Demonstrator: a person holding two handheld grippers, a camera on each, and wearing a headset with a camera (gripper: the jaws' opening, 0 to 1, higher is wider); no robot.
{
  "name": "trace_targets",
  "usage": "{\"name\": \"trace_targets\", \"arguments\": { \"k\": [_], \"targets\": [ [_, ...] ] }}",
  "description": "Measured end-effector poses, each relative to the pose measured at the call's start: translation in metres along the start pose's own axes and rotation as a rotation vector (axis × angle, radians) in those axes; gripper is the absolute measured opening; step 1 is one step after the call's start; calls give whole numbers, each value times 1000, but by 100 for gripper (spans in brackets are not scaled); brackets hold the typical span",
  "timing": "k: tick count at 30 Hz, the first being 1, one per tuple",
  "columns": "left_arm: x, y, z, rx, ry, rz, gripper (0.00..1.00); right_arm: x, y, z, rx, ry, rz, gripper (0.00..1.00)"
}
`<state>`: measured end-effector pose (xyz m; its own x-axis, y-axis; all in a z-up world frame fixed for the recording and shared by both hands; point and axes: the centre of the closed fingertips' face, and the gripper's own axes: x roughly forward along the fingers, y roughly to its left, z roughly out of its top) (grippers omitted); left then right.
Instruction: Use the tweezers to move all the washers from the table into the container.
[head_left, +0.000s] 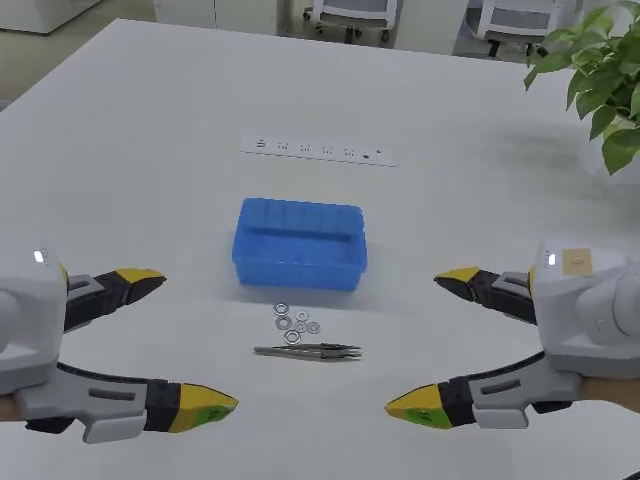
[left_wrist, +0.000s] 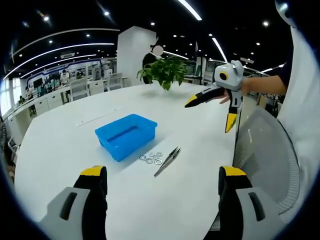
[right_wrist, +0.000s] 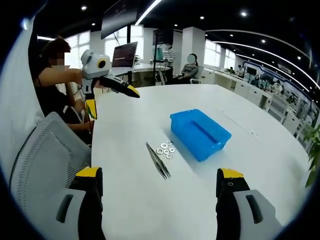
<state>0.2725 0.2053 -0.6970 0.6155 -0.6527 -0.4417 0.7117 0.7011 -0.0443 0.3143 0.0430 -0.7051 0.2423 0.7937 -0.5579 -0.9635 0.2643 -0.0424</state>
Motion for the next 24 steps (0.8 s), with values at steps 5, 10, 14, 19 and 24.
{"name": "trace_targets", "arguments": {
  "k": [5,10,14,19,24],
  "targets": [
    [1,-1,-4,-1,9,-2,98,1,0,-1,3,1,1,95],
    [0,-1,-6,-2,13,-2,98,3,-1,-1,7,1,4,95],
    [0,0,-7,-6,12,1,98,4,0,-1,6,2,8,95],
    [1,1,-9,-6,17,0,98,6,-1,-1,6,6,11,95],
    [2,2,-9,-6,18,0,98,6,-2,0,10,5,10,95]
  ]
}}
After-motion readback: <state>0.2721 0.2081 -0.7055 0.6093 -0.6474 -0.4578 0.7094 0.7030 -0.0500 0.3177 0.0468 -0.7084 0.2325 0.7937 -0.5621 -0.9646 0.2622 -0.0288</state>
